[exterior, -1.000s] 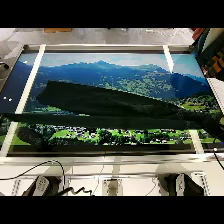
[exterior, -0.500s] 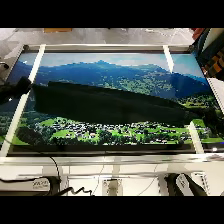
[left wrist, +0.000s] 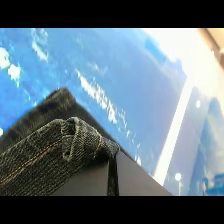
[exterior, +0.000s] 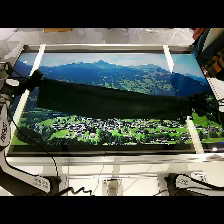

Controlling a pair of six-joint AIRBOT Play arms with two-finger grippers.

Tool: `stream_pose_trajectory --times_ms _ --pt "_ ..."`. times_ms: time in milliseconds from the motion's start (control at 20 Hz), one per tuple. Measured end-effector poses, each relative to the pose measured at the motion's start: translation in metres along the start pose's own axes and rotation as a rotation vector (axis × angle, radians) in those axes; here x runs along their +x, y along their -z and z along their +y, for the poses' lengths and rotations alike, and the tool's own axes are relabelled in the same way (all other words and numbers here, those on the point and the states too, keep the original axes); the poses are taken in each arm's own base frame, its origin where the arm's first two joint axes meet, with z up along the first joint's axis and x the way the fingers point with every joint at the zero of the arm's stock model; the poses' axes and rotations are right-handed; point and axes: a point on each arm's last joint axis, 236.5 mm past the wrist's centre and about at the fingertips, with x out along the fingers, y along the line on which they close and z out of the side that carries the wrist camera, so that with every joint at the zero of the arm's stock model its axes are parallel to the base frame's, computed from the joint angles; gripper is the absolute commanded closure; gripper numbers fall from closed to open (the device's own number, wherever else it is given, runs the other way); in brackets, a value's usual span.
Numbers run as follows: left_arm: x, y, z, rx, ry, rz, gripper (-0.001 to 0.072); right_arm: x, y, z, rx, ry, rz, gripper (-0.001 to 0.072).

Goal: Fold the clothes and pants, and hang the long-sleeved shirts on hangers.

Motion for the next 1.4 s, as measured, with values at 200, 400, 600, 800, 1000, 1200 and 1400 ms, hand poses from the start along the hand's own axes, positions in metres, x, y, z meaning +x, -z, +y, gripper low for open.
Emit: stream_pose_trajectory --times_ms 200,400,600,800,1000,1200,1400 --pt "0.000 -0.006 0.004 -0.010 -0.003 -0.015 -0.0005 0.018 -0.004 0.009 0.004 -0.002 -0.013 0.0023" --pt "-0.016 0.002 0.026 0.058 -0.047 0.081 -0.0001 0.019 0.004 0.005 -0.078 0.034 0.034 0.0023" --pt "-0.045 0.026 0.080 0.029 -0.138 0.270 0.0007 0.016 0.016 -0.007 -0.170 0.089 0.105 0.0023" --pt "-0.074 0.061 0.117 -0.006 -0.196 0.436 0.0007 0.014 0.022 -0.017 -0.224 0.126 0.141 0.0023" --pt "-0.071 0.097 0.125 -0.018 -0.203 0.489 0.0007 0.013 0.025 -0.021 -0.247 0.142 0.161 0.0023" --pt "-0.039 0.110 0.112 -0.023 -0.178 0.416 0.0006 0.011 0.034 -0.024 -0.316 0.147 0.204 0.0024" --pt "-0.004 0.112 0.100 0.021 -0.172 0.312 0.0279 0.005 0.046 -0.023 -0.439 0.134 0.289 0.0075"
